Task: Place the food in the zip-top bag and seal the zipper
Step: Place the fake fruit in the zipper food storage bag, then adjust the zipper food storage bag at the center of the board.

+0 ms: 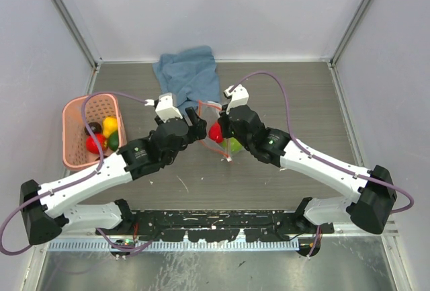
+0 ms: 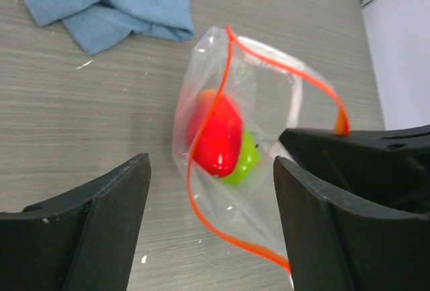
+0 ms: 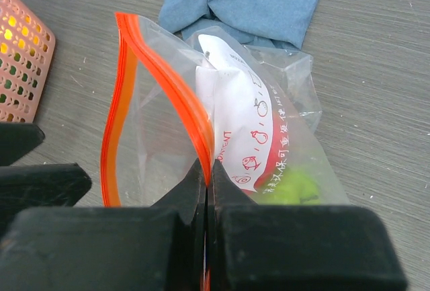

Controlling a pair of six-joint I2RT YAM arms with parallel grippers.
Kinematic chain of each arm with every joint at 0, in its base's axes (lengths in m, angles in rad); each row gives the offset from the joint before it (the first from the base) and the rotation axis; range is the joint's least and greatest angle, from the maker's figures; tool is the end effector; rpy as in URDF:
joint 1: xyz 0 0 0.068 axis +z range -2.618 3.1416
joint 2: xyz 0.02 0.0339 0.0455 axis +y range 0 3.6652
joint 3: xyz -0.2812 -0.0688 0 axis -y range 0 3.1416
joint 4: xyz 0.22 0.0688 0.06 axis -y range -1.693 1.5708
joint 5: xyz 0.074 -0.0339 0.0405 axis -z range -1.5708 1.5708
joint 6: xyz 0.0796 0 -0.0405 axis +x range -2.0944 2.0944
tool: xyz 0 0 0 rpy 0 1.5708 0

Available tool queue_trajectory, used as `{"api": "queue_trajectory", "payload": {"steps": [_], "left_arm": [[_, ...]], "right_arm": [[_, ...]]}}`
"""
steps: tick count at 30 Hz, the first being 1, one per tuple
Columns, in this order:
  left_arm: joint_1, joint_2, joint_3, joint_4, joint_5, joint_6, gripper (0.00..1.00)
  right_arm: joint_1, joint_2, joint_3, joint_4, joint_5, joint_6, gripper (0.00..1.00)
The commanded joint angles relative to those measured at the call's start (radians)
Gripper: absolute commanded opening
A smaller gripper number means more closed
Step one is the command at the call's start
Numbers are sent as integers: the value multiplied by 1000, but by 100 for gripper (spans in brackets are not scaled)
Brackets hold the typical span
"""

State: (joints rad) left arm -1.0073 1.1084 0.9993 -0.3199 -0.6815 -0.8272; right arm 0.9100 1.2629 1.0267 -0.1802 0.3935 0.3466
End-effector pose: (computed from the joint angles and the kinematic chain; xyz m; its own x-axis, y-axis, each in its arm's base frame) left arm 0.1723 -0.1789 0.3444 -0.4084 -0.4238 -0.8085 0.0738 0.8675 -0.4920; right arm 0.2068 0.2162 0.3287 -0.4081 -0.0137 -0.9128 -0.3991 0.9020 0.1648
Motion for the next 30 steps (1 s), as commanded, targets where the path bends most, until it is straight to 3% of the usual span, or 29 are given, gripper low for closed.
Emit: {"api": "queue_trajectory", "payload": {"steps": [1, 6, 10, 13, 18, 22, 30], "left_arm": [[18, 10, -22, -48, 23, -37, 73], [47, 78, -5, -39, 56, -31, 67], [70, 128, 2, -15, 104, -30, 56], [76, 152, 10, -3, 132, -29, 44], [76, 146, 46, -24, 159, -2, 16], [75, 107, 84, -45, 165, 48, 1], [75, 131, 282, -128, 235, 183, 0]], "right_arm": [[4, -19, 2, 66, 2, 2, 1], [5, -23, -3, 66, -4, 3, 1], [5, -31, -11, 66, -3, 3, 1], [5, -31, -18, 65, 3, 2, 1], [4, -26, -18, 53, 37, -18, 1], [-3, -20, 2, 0, 126, -68, 1], [-35, -51, 91, -97, 200, -194, 1]]}}
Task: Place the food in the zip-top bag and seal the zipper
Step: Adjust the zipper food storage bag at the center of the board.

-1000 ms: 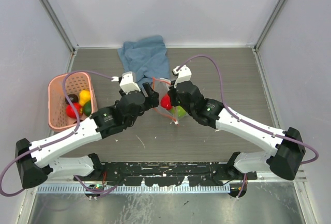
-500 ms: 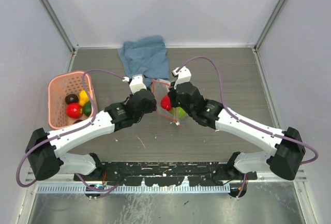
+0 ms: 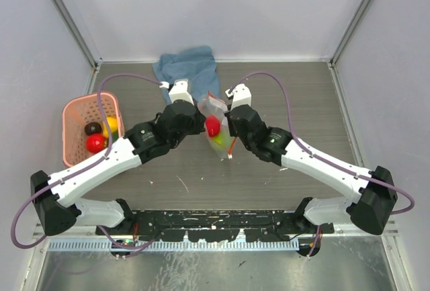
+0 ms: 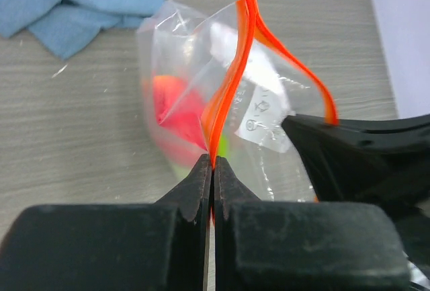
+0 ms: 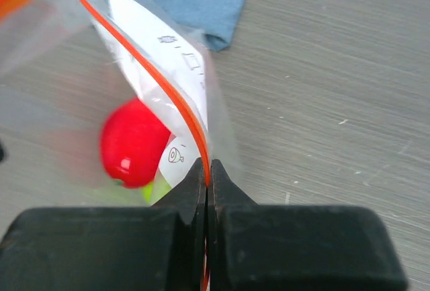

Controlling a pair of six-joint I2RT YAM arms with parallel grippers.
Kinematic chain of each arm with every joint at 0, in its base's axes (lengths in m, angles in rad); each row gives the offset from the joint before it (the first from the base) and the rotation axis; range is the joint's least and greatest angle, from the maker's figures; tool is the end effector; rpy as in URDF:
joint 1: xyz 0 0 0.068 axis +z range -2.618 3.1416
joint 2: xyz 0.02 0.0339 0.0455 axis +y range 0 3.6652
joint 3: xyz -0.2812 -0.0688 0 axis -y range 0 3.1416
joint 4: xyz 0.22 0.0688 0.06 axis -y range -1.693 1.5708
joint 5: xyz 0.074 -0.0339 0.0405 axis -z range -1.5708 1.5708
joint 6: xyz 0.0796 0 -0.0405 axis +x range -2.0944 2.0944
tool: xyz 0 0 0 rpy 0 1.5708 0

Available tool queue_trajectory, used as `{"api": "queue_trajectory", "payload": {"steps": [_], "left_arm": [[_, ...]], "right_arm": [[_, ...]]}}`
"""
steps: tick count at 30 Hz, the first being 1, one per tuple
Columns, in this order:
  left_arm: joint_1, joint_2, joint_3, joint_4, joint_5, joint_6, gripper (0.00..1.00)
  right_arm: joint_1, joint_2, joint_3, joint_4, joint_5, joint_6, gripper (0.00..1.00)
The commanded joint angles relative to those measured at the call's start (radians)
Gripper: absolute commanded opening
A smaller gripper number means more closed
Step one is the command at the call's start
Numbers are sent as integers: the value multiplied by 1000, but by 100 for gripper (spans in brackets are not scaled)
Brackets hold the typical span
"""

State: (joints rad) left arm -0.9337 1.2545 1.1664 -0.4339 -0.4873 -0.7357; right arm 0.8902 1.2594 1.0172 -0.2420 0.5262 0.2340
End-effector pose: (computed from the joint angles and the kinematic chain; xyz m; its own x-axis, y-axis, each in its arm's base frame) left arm 0.1978 -0.2046 0.3492 -0.5345 -0.2746 -0.7993 0.1485 0.9005 -0.4086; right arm 0.2124 0.1989 0.3202 -0.3759 -0.1457 -0.9151 -0.3137 0.9493 -0.0222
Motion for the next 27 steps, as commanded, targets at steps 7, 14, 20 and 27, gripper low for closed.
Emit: {"api": "queue_trajectory", "payload": {"steps": [7, 14, 20, 27], "left_arm": [[4, 87, 229, -112, 35, 150, 0], [4, 97, 202, -98, 51, 152, 0], [5, 115, 219, -42, 144, 212, 0], [4, 116, 223, -30, 183, 234, 0]], "right_arm": [[-22, -29, 171, -110, 96, -133, 2], [-28, -43, 131, -52, 32, -141, 11], [-30, -34, 125, -2, -52, -172, 31], [-35, -17, 138, 34, -165, -226, 44]]}}
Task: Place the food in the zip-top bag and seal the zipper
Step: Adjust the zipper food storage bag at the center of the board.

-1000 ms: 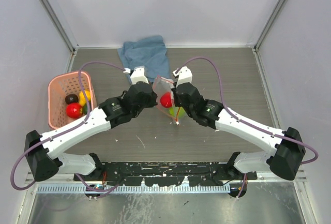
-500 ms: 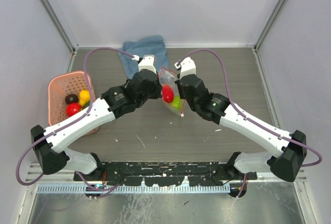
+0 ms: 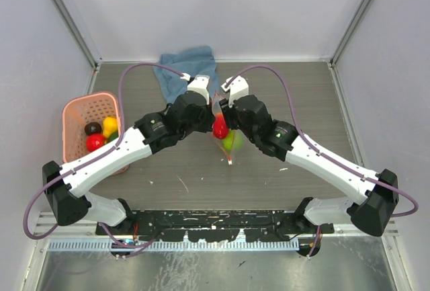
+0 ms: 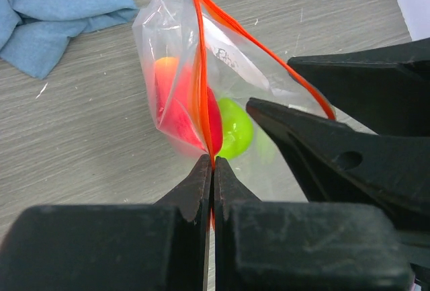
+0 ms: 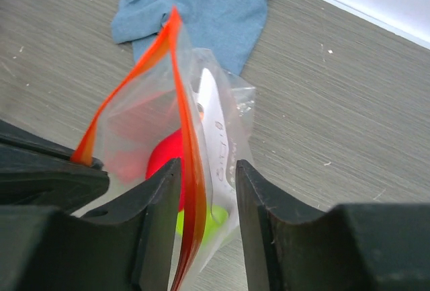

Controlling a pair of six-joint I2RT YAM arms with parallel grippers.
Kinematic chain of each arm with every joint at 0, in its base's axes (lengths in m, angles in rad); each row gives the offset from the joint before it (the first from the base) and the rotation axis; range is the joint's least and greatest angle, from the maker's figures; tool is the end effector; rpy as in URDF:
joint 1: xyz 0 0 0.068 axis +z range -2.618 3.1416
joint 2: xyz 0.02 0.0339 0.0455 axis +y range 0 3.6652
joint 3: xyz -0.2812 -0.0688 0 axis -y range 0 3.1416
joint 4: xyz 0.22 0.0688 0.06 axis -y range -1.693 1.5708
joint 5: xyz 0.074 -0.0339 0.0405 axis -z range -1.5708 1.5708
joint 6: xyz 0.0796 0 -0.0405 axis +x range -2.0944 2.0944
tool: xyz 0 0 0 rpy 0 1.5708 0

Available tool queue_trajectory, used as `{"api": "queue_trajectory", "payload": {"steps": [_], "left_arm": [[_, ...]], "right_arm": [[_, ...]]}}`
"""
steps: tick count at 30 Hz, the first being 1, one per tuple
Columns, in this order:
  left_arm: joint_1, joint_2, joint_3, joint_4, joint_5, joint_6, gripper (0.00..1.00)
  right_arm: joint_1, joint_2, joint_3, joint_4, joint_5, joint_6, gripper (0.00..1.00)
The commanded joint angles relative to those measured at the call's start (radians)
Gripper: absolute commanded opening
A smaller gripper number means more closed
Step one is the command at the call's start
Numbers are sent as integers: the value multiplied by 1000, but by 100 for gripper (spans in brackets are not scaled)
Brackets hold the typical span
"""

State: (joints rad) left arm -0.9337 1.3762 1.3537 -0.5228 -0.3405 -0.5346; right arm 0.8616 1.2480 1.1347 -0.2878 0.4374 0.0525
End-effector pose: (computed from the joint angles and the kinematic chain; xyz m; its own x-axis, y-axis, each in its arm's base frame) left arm 0.2084 -0.2369 0.3671 -0.5650 -0.0439 -0.8239 0.3486 0.8924 -0.2866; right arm 0.2149 0.1986 0.3579 -0.2767 -0.2494 -0.9280 -0.4195 0.9002 -0.1168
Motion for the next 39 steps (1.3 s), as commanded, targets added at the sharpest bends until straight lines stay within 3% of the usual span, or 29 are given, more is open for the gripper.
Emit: {"api": "queue_trajectory", "payload": {"steps": [1, 8, 14, 21, 28, 34, 39], "left_arm": [[4, -9, 34, 61, 39, 34, 0], [3, -24, 28, 70, 54, 44, 0], [4, -33, 18, 80, 69, 59, 0], [4, -46, 21, 51, 6, 79, 0], [4, -48, -5, 113, 34, 88, 0], [4, -50, -44, 186, 73, 65, 16], [4, -33, -67, 225, 95, 32, 22]], "right_arm": [[-6, -1, 22, 84, -78, -49, 45], [-17, 22, 34, 110, -19, -51, 38], [-31, 8, 35, 158, 119, -40, 16], [-69, -68, -4, 230, 186, 5, 2], [-74, -112, -86, 310, 142, 15, 1], [-75, -107, -155, 344, 150, 29, 0], [-74, -96, -186, 371, 147, 39, 0]]}}
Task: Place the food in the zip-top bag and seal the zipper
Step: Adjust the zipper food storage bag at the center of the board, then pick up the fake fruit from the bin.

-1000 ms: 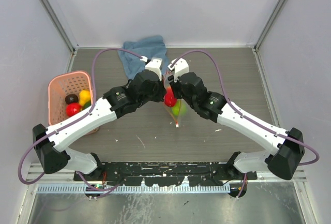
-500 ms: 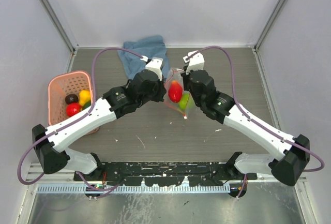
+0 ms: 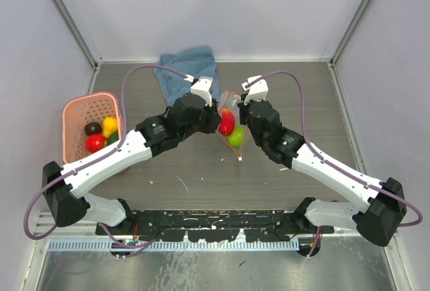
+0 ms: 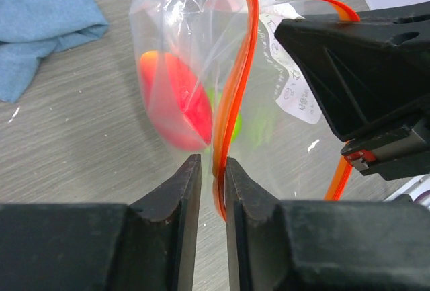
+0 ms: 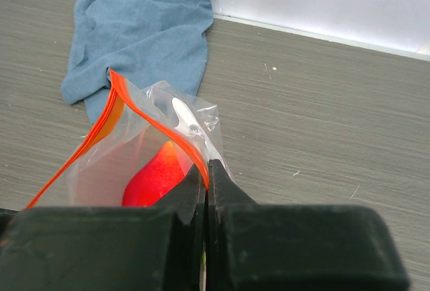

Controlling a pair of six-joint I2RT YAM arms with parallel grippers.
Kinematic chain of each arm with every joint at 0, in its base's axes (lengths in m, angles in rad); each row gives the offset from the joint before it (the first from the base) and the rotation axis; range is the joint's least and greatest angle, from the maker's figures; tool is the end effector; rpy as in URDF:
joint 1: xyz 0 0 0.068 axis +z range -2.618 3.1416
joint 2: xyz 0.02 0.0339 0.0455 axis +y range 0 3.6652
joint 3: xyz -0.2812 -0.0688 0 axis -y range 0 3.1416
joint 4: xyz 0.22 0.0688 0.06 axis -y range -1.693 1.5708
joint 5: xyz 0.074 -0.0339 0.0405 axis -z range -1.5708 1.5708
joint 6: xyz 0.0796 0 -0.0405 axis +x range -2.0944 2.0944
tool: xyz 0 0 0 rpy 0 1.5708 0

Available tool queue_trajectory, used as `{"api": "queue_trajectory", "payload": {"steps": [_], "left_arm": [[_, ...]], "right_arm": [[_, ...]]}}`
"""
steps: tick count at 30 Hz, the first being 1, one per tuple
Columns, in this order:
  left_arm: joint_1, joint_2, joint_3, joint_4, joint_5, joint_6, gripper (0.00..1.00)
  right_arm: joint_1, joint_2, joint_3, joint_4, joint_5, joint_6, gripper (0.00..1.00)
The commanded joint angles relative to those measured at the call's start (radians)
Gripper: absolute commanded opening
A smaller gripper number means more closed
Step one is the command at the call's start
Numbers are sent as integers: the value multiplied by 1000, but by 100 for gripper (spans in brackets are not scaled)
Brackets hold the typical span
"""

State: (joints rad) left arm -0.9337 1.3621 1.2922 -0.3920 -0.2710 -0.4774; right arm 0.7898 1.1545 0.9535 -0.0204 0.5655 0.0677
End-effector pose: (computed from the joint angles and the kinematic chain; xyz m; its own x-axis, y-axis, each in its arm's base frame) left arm 0.2077 -0.2448 0.3659 -0.5258 -0.0337 -0.8499 0.4395 0.8448 -0.3054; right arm 0.2215 0.1629 0.3545 -0.1699 -0.0903 -0.9813 -0.2206 0.9740 -0.0514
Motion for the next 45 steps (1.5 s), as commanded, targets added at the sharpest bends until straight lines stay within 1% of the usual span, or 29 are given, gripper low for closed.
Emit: {"api": "queue_trajectory", "payload": {"steps": [1, 2, 3, 4, 7, 11, 14, 18, 21, 26, 27, 33, 40, 42, 45], "left_arm": [[4, -16, -4, 93, 29, -30, 23], [5, -14, -5, 92, 31, -34, 26], [5, -17, -4, 91, 33, -38, 33], [4, -20, -5, 90, 33, -41, 37], [6, -42, -8, 78, 30, -43, 47], [12, -83, -16, 52, 13, -44, 68], [24, -140, -37, 30, -16, -46, 74], [62, -187, -45, -47, -48, -47, 80], [94, -227, -75, -87, -108, -53, 85], [196, -271, -91, -216, -164, -71, 87], [217, -278, -93, -246, -174, -75, 90], [386, -323, -94, -386, -195, -72, 93], [581, -355, -91, -489, -223, -50, 96], [661, -353, -88, -509, -199, -52, 96], [784, -349, -106, -530, -131, -71, 99]], "right_arm": [[-2, 0, -7, 108, 18, 24, 0], [-2, 2, -9, 108, 16, 26, 0], [-3, 2, -10, 110, 15, 28, 0], [-2, 1, -12, 113, 14, 29, 0], [-3, -5, -18, 121, 19, 27, 0], [-3, -14, -22, 129, 23, 24, 0], [-3, -20, -20, 127, 20, 22, 0], [-3, -30, -20, 129, 25, 14, 0], [-2, -35, -17, 128, 44, -7, 0], [-2, -41, -16, 139, 61, -44, 0], [-3, -41, -17, 139, 65, -51, 0], [-3, -54, -36, 144, 98, -76, 0], [-3, -53, -56, 148, 103, -89, 0], [-3, -47, -56, 147, 104, -92, 0], [-3, -49, -61, 144, 110, -95, 0]]}}
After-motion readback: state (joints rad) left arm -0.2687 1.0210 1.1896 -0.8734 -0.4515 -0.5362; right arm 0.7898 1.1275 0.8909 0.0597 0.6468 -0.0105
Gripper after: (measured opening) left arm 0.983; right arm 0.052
